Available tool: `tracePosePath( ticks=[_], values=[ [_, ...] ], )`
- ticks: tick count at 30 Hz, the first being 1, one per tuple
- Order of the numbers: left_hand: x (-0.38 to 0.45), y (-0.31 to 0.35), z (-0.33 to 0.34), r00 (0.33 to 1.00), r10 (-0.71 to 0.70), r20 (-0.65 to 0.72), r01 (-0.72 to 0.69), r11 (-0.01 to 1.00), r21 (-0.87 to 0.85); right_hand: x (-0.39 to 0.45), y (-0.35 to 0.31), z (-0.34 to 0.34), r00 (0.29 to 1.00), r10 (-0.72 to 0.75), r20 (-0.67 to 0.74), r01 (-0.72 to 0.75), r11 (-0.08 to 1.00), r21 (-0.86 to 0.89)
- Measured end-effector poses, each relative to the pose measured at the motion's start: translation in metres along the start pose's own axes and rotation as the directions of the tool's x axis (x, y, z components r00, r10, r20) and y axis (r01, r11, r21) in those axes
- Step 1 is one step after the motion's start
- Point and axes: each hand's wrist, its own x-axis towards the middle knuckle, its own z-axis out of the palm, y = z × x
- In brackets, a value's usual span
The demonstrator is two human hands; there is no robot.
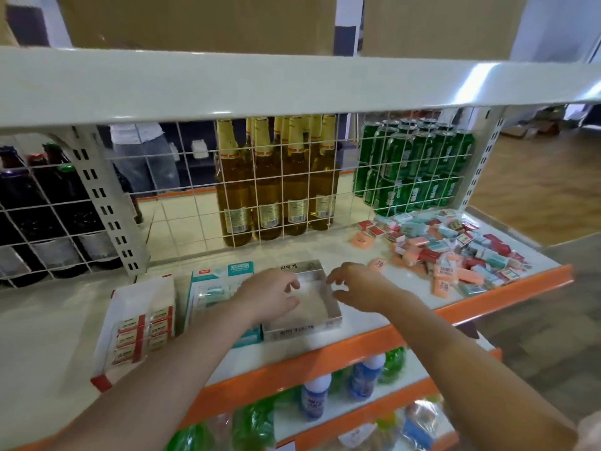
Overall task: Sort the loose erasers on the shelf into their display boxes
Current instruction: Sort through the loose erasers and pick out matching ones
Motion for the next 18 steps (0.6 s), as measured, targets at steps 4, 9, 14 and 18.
tracePosePath(
  ticks=[4, 9, 14, 18],
  values=[
    [0.03, 0.029, 0.008, 0.998, 0.055, 0.021, -0.055, 0.998, -0.018, -0.006, 0.045, -0.011, 0.998, 0.067, -0.012, -0.067, 0.997, -0.026],
    [0.069, 0.062, 0.027, 0.994, 0.086, 0.062, -0.087, 0.996, 0.017, -0.009, 0.1, -0.023, 0.986, 0.158, -0.059, -0.161, 0.985, -0.058],
    [0.105, 0.087, 0.046, 0.99, 0.082, 0.118, -0.083, 0.997, 0.007, -0.007, 0.152, -0.038, 0.935, 0.31, -0.173, -0.318, 0.948, -0.02],
    [0.13, 0.1, 0.058, 0.986, 0.061, 0.157, -0.067, 0.997, 0.031, -0.003, 0.185, -0.042, 0.908, 0.382, -0.171, -0.395, 0.918, -0.045]
  ],
)
